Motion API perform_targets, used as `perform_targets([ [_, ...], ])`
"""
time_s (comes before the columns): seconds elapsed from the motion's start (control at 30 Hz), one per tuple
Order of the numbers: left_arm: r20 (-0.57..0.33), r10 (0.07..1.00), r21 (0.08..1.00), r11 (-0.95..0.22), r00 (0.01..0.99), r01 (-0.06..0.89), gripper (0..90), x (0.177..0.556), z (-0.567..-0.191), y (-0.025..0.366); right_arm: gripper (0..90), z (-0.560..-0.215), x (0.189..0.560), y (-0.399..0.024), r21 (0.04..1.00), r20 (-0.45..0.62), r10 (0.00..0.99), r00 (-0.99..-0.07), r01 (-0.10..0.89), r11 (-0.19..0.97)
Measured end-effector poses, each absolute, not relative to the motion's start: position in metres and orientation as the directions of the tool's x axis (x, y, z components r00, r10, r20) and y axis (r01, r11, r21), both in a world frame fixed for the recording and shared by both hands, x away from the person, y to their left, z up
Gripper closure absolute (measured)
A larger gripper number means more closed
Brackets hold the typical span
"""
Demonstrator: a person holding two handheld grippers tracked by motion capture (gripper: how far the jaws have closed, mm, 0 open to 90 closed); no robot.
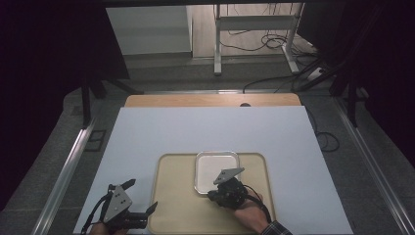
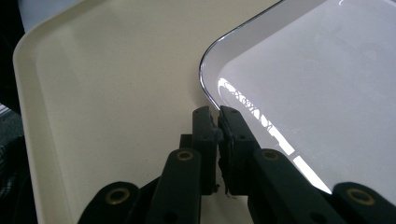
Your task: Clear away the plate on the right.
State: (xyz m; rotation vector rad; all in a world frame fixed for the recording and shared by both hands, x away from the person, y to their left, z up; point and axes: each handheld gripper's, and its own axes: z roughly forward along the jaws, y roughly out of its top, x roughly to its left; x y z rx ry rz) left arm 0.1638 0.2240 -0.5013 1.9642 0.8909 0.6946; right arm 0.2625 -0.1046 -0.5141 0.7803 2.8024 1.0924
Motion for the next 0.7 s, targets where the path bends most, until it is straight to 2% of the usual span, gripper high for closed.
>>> perform_targets([
  [0.7,0.133,0.795,0.865,-0.385,0.592,0.322,3.0,0.163,-0.501,0.224,64.0,-0.497,0.263,-0.119,0.687,0.184,0.503,-0.844,0.476,0.548],
])
